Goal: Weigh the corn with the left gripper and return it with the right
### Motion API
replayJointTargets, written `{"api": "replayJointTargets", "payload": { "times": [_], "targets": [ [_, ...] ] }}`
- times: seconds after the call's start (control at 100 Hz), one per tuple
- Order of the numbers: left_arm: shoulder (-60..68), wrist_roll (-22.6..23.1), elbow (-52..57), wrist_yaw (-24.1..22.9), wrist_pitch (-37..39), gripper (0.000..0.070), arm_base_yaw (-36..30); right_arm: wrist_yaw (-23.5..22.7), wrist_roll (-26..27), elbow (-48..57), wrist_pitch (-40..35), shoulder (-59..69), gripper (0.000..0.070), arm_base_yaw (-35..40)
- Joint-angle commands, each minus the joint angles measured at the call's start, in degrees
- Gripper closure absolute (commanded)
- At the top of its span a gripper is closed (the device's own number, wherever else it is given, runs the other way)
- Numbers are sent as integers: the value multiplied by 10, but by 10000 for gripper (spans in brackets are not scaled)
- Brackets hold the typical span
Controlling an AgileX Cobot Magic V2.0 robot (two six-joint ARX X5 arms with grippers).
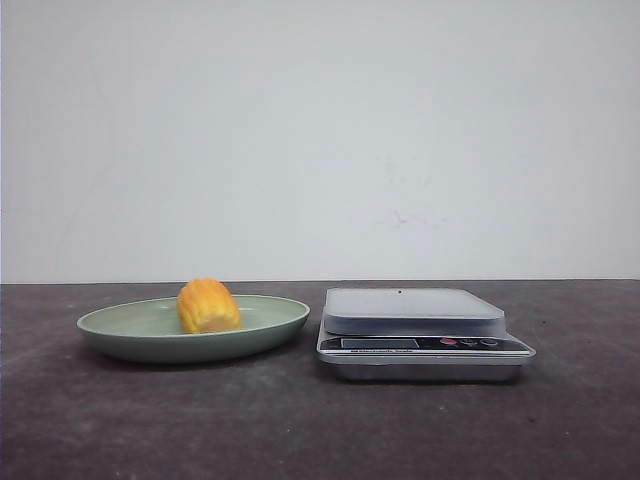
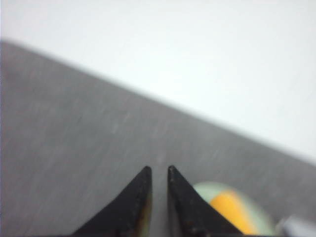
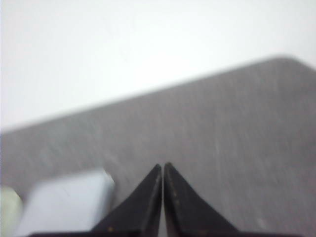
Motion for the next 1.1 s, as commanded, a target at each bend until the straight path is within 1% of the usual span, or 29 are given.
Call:
{"api": "replayJointTargets", "payload": {
  "times": [0.0,0.05,0.07,0.09,0.11,0.13,0.16,0.18,0.2,0.22,0.23,0.25,0.26,0.28,0.29,0.33,0.39,0.49,0.57,0.67,0.83,0.96,1.05,1.09],
  "targets": [
    [48,-19,63,1,6,685,0,-1,16,66,-14,48,699,0],
    [88,-11,112,2,0,686,0,-2,7,114,-27,86,696,0],
    [104,-4,132,4,-6,686,0,-3,3,132,-33,101,683,0],
    [120,5,152,5,-13,686,0,-5,-1,150,-39,115,654,0],
    [136,13,171,7,-20,686,-1,-5,-5,167,-45,129,604,0],
    [152,21,190,9,-27,685,-1,-7,-8,184,-50,141,535,0],
    [175,30,217,18,-38,673,-2,-10,-11,207,-59,159,405,0],
    [189,34,233,25,-45,646,-2,-14,-14,222,-66,170,316,0],
    [203,37,249,33,-53,592,-2,-18,-16,236,-73,181,248,0],
    [217,37,264,38,-59,514,-2,-21,-19,249,-80,192,211,0],
    [224,37,271,41,-61,470,-2,-24,-21,256,-84,197,205,0],
    [238,37,284,49,-68,381,-3,-31,-26,269,-91,208,206,0],
    [244,36,290,52,-70,348,-3,-35,-29,275,-95,214,206,0],
    [257,35,302,61,-76,303,-4,-42,-35,287,-104,225,206,0],
    [264,35,308,65,-79,297,-4,-45,-37,293,-108,230,206,0],
    [290,37,330,75,-94,310,-7,-57,-44,315,-124,251,206,0],
    [329,36,355,76,-108,310,-18,-78,-51,345,-148,279,206,0],
    [389,33,378,76,-110,314,-56,-108,-58,381,-174,320,206,3],
    [436,32,383,64,-106,350,-97,-120,-58,396,-184,343,206,10],
    [502,25,383,34,-90,348,-151,-122,-58,400,-186,359,206,23],
    [621,21,383,-13,-37,346,-229,-120,-61,400,-186,373,205,44],
    [712,11,383,-37,-2,343,-269,-120,-68,400,-186,375,200,54],
    [767,0,383,-55,16,301,-286,-120,-71,400,-188,375,199,56],
    [789,-6,383,-61,23,299,-290,-120,-72,400,-190,375,198,56]
  ]
}}
